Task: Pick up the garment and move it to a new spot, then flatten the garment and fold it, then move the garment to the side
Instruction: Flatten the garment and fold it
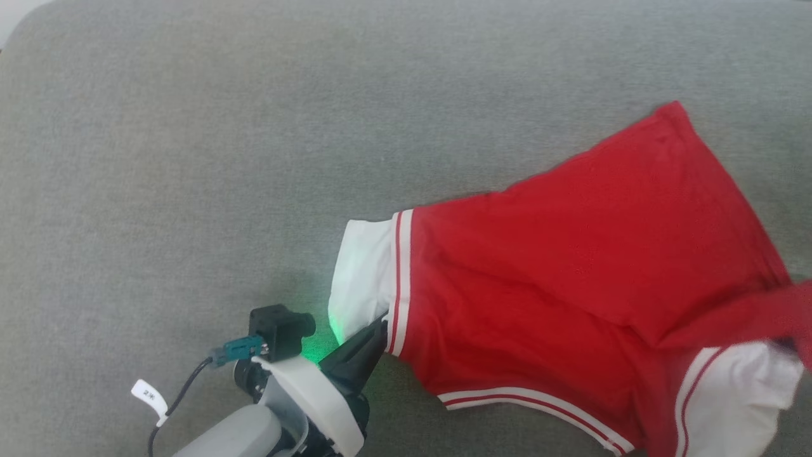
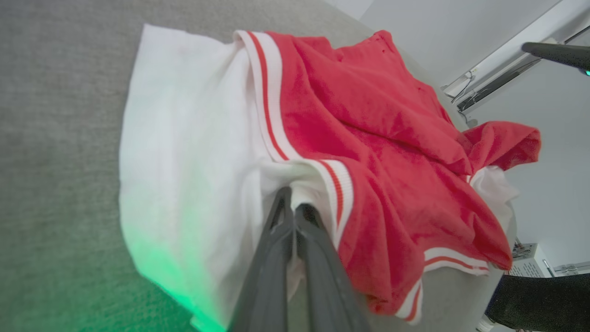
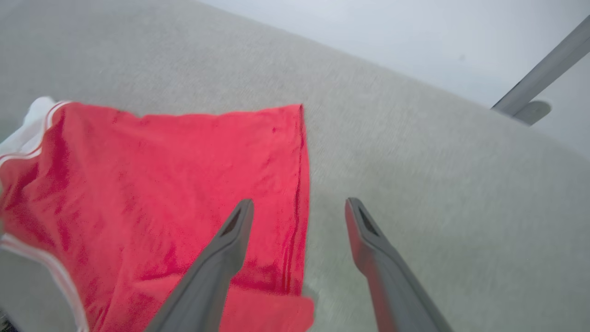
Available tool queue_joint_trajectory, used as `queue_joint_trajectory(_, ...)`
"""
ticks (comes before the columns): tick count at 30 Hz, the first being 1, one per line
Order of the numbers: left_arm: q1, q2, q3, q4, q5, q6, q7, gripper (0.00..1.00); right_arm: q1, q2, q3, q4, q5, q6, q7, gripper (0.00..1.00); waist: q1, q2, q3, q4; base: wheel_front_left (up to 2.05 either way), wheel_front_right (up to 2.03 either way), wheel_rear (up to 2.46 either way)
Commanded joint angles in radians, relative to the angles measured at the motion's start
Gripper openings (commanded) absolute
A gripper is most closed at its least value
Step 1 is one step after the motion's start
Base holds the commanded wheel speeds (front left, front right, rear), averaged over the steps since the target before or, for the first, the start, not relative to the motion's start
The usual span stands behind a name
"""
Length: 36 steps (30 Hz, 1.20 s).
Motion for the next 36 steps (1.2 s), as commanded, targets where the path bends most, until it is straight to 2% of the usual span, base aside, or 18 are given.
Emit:
queue_joint_trajectory(1, -0.019, -0.010, 0.002, 0.010, 0.013, -0.011, -0.004, 0.00, -0.060, 0.078, -0.014, 0.046, -0.080, 0.000, 0.034, 1.00, 0.0000, 0.0000, 0.017, 0.022, 0.00, 0.00, 0.00)
queue_joint_trajectory(5, -0.041, -0.032, 0.009, 0.024, 0.032, -0.019, -0.004, 0.00, -0.217, 0.242, 0.012, 0.168, -0.347, -0.001, 0.126, 1.00, 0.0000, 0.0000, 0.050, 0.045, 0.00, 0.00, 0.00)
queue_joint_trajectory(8, -0.050, -0.050, 0.016, 0.039, 0.039, -0.023, -0.003, 0.00, -0.310, 0.397, 0.050, 0.298, -0.399, -0.001, 0.188, 1.00, 0.0000, 0.0000, 0.064, 0.058, 0.00, 0.00, 0.00)
queue_joint_trajectory(11, -0.061, -0.071, 0.017, 0.053, 0.050, -0.030, -0.003, 0.00, -0.382, 0.481, 0.095, 0.419, -0.399, -0.001, 0.231, 1.00, 0.0000, 0.0000, 0.076, 0.074, 0.00, 0.00, 0.00)
queue_joint_trajectory(15, -0.075, -0.094, 0.024, 0.067, 0.061, -0.035, -0.001, 0.00, -0.442, 0.517, 0.169, 0.533, -0.416, -0.001, 0.268, 1.00, 0.0000, 0.0000, 0.094, 0.096, 0.00, 0.00, 0.00)
queue_joint_trajectory(22, -0.067, -0.107, 0.047, 0.083, 0.077, -0.040, -0.001, 0.00, -0.475, 0.533, 0.244, 0.619, -0.358, -0.001, 0.339, 1.00, 0.0000, 0.0000, 0.112, 0.100, 0.00, 0.00, 0.00)
queue_joint_trajectory(24, -0.066, -0.112, 0.051, 0.089, 0.080, -0.040, -0.001, 0.00, -0.479, 0.540, 0.269, 0.624, -0.333, -0.001, 0.356, 0.26, 0.0000, 0.0000, 0.114, 0.096, 0.00, 0.00, 0.00)
queue_joint_trajectory(25, -0.070, -0.113, 0.055, 0.092, 0.083, -0.041, -0.001, 0.00, -0.483, 0.543, 0.273, 0.629, -0.314, -0.001, 0.352, 0.00, 0.0000, 0.0000, 0.114, 0.093, 0.00, 0.00, 0.00)
queue_joint_trajectory(28, -0.103, -0.104, 0.048, 0.108, 0.114, -0.041, 0.000, 0.00, -0.508, 0.556, 0.269, 0.634, -0.265, -0.001, 0.302, 0.00, 0.0000, 0.0000, 0.103, 0.088, 0.00, 0.00, 0.00)
queue_joint_trajectory(31, -0.141, -0.097, 0.071, 0.107, 0.119, -0.042, -0.001, 0.00, -0.527, 0.584, 0.210, 0.655, -0.166, -0.001, 0.237, 0.00, 0.0000, 0.0000, 0.079, 0.075, 0.00, 0.00, 0.00)
queue_joint_trajectory(36, -0.243, -0.075, 0.109, 0.087, 0.051, -0.042, 0.000, 0.00, -0.571, 0.632, 0.121, 0.708, -0.058, -0.001, 0.113, 0.00, 0.0000, 0.0000, 0.042, 0.041, 0.00, 0.00, 0.00)
